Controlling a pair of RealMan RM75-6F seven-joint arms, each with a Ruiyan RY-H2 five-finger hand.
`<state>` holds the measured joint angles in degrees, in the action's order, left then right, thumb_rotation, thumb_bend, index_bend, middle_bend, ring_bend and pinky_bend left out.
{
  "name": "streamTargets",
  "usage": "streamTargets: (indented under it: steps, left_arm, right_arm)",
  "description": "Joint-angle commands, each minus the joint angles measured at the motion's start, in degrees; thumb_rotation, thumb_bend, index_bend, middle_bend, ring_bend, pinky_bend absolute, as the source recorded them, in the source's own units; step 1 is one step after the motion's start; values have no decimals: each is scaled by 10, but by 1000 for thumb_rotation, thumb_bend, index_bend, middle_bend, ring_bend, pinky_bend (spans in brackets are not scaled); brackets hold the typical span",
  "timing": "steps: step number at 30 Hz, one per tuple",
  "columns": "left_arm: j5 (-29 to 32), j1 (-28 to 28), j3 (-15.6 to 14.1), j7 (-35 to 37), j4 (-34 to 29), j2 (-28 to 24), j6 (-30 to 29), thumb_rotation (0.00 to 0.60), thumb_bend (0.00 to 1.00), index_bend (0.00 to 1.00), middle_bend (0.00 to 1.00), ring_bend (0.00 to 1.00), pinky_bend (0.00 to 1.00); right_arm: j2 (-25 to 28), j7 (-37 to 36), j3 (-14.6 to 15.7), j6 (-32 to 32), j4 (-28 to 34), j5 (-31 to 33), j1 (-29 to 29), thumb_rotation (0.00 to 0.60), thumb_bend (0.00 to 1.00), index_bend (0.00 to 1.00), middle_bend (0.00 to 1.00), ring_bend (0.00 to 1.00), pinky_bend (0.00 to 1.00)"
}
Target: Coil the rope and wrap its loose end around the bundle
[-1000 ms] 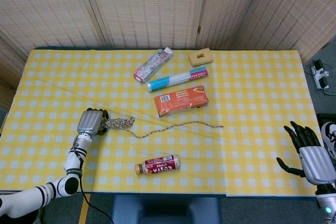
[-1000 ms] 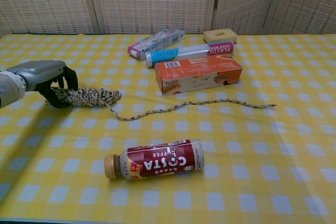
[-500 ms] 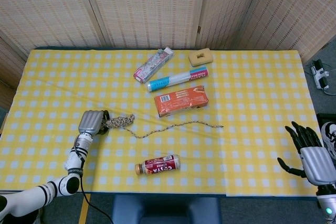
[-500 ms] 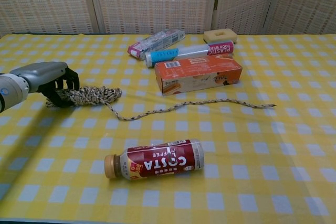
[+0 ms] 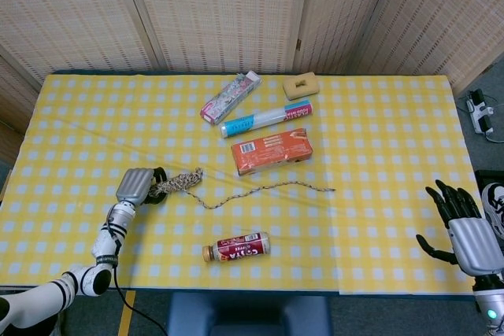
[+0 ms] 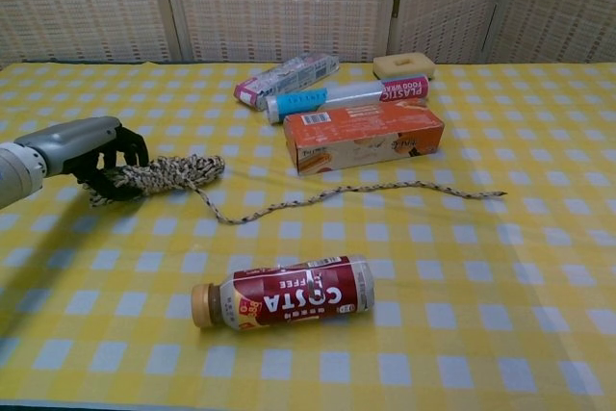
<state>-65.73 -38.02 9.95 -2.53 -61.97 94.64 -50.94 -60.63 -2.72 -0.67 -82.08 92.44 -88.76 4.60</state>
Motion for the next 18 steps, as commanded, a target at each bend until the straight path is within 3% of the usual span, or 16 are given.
streamTargets:
  steps: [1,4,6,9,18]
  left_arm:
    - [-75,19,-23,87,7,-16,-34,600,644,765,716,651,749]
    - [-112,30,-33,129,0,-26,-68,600,644,765,717,651,749]
    - [-128,36,-37,144,-11,-33,-87,600,643,765,717,651,749]
    - [-145,46,-42,151,-34,-46,-113,600,644,764,717,651,749]
    - [-153,63,-50,122,-95,-70,-133,600,646,764,717,650,741]
  right_arm:
    - [-3,9,-6,8,4,-3,10,504,352,0,0,0,0]
    - [-13,42,-17,27,18,2,30,578,353,24,0,0,0]
    - [-24,60,-28,40,26,9,45,598,353,117,0,0,0]
    - [-41,65,-44,80,32,24,77,600,353,213,6,12,0]
    - [-122,111,-89,226,-6,121,184,600,353,344,61,39,0]
